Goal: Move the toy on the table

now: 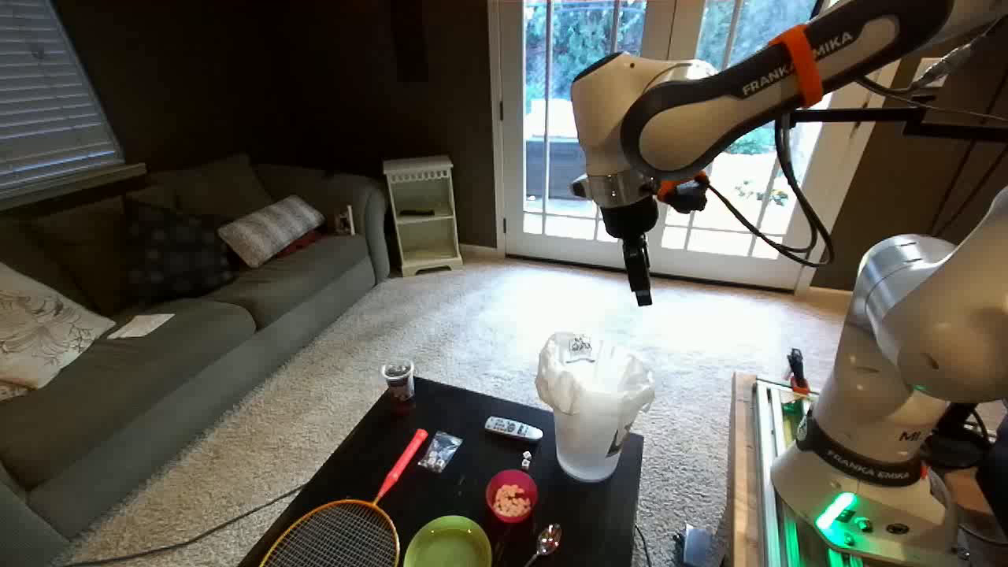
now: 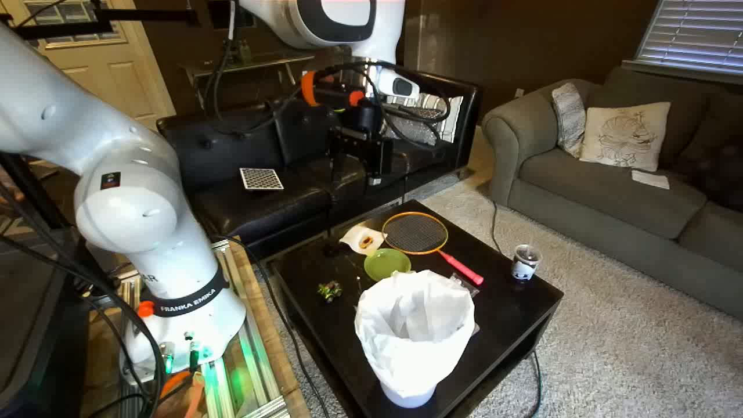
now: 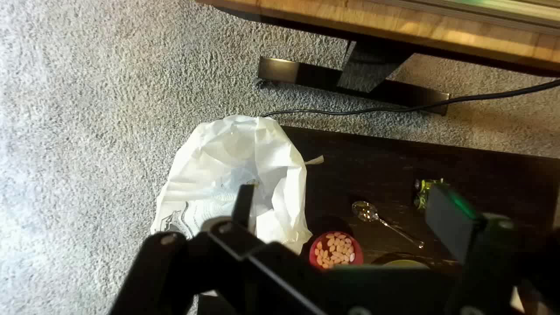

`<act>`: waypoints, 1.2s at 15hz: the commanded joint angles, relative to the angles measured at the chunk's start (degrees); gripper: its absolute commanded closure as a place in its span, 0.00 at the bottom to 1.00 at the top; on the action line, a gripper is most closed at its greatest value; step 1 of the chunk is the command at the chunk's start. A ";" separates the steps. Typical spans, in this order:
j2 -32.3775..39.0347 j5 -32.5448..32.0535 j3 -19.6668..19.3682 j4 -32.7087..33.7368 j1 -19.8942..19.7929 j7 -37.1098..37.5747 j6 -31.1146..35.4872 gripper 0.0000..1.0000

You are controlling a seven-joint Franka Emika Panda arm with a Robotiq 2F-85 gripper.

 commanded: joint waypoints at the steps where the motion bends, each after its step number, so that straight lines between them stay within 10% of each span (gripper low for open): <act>1: 0.00 -0.18 -0.49 0.12 0.57 0.20 -0.22 0.00; 9: 4.85 -0.45 0.79 0.55 2.25 -0.77 0.53 0.00; 18: 31.11 -6.14 8.63 1.37 10.59 -4.99 23.48 0.00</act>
